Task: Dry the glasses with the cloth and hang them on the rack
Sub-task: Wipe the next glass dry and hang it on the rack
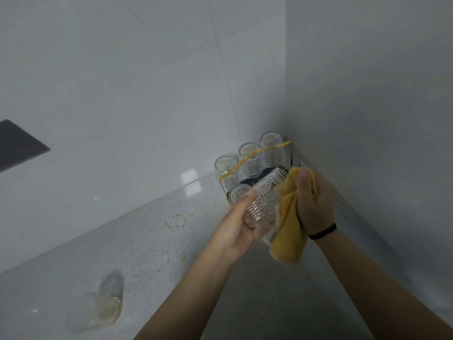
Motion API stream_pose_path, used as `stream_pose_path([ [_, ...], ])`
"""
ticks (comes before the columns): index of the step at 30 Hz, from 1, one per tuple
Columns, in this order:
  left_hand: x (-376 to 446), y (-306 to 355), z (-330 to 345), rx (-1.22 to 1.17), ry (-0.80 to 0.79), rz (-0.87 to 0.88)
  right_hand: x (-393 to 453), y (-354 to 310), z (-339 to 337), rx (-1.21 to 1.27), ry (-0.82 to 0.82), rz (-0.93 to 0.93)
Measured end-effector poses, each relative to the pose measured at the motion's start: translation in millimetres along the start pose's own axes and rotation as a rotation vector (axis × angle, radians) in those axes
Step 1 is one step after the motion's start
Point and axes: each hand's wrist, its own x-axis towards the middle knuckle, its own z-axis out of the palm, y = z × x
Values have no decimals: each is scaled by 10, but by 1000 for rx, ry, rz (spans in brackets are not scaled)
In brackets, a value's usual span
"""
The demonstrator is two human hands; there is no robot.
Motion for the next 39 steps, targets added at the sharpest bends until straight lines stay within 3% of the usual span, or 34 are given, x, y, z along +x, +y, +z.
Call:
stream_pose_path([
  [4,137,80,-52,191,136,71,26,181,-146,-72,106,59],
  [8,268,235,-17,690,332,332,-52,337,-234,-102,117,175],
  [15,732,349,181,1279,319,672,-128,430,-249,-114,104,286],
  [20,1002,278,225,1540,272,595,-123,498,-264,-149,92,353],
  [28,1252,123,168,1747,218,429,-111,522,-222,-136,99,321],
  [39,1371,63,128,1801,240,417,-127,638,-278,-197,100,363],
])
